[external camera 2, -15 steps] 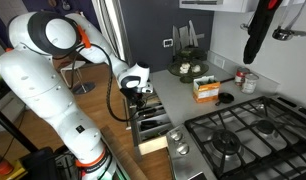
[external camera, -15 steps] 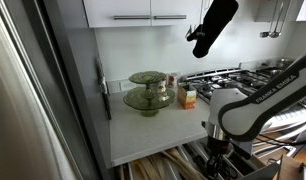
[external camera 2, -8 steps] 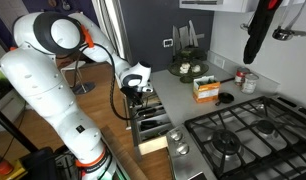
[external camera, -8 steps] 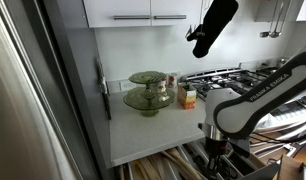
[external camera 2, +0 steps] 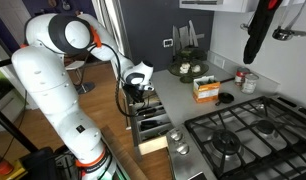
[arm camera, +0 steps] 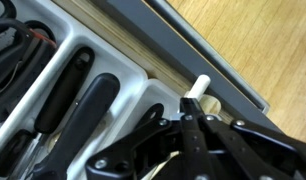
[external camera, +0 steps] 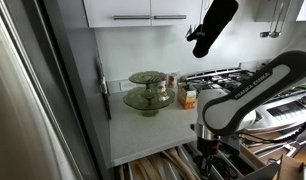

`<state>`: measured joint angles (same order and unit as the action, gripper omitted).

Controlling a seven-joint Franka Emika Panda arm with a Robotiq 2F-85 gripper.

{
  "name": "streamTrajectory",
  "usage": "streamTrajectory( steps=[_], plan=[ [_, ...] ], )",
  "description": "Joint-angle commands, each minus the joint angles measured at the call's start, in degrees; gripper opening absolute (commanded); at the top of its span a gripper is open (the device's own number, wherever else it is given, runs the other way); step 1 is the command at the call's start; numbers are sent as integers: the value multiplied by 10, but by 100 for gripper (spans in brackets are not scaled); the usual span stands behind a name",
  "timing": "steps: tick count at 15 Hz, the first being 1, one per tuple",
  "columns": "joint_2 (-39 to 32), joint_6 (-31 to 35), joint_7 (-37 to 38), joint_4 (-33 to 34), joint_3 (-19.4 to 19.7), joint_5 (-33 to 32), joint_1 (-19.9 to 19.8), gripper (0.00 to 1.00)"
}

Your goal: Put the wooden cooking sticks in the open drawer

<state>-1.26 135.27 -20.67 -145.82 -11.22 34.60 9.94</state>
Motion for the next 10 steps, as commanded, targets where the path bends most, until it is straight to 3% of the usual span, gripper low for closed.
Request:
streamTrajectory(
  steps=[1, 10],
  plan=[
    [-39, 4, -25, 32, -4, 40, 2, 0],
    [-95, 6, -74, 94, -25, 109, -1, 0]
  ],
)
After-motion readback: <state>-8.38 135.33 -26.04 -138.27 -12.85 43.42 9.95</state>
